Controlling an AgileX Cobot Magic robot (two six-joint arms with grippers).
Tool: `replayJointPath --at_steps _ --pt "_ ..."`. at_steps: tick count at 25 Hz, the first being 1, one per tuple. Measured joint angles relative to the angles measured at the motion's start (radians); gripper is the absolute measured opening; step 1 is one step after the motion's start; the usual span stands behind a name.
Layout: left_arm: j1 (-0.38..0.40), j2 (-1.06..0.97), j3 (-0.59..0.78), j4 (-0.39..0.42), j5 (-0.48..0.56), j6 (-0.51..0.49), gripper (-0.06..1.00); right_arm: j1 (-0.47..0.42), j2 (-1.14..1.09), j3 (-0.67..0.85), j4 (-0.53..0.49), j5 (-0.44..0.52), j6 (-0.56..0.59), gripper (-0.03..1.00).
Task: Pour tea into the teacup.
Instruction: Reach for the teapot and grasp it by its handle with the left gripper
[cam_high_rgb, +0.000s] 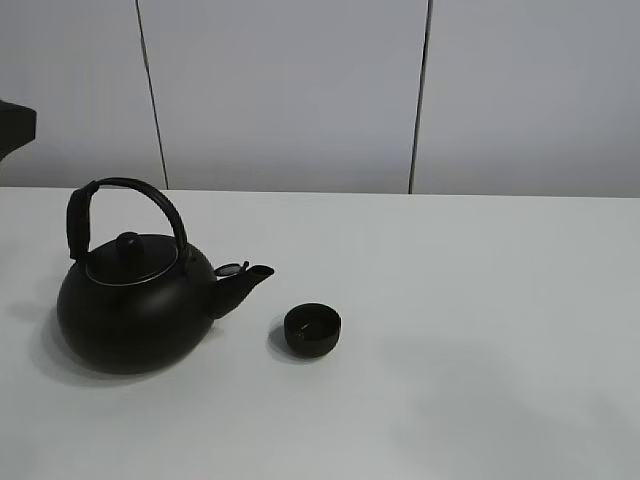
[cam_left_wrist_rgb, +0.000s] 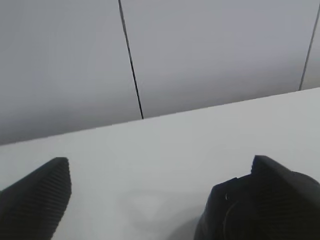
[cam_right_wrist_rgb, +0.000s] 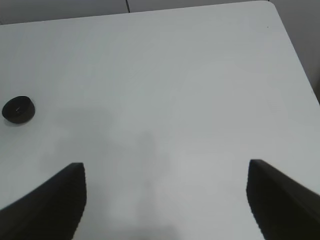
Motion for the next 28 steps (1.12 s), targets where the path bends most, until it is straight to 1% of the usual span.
replayJointPath --at_steps 2,4,5,8,12,14,17,24,28 --pt "0.000 -0.001 0.042 0.076 -0.078 -0.045 0.69 0.000 0.000 0.000 0.000 0.000 0.000 0.60" --pt "-0.001 -0.001 0.067 0.147 -0.107 -0.113 0.69 0.000 0.000 0.000 0.000 0.000 0.000 0.60" --pt "-0.003 -0.001 0.075 0.170 -0.112 -0.146 0.69 0.000 0.000 0.000 0.000 0.000 0.000 0.60" --pt "-0.003 -0.001 0.083 0.208 -0.118 -0.205 0.69 0.000 0.000 0.000 0.000 0.000 0.000 0.60" --pt "-0.003 0.056 0.103 0.248 -0.152 -0.217 0.69 0.000 0.000 0.000 0.000 0.000 0.000 0.60" --pt "-0.003 0.105 0.114 0.271 -0.199 -0.217 0.69 0.000 0.000 0.000 0.000 0.000 0.000 0.60" --pt "-0.003 0.181 0.126 0.286 -0.301 -0.217 0.69 0.000 0.000 0.001 0.000 0.000 0.000 0.60" --pt "-0.003 0.362 0.128 0.288 -0.454 -0.255 0.69 0.000 0.000 0.001 0.000 0.000 0.000 0.60" --pt "-0.003 0.439 0.128 0.289 -0.533 -0.260 0.69 0.000 0.000 0.001 0.000 0.000 0.000 0.60"
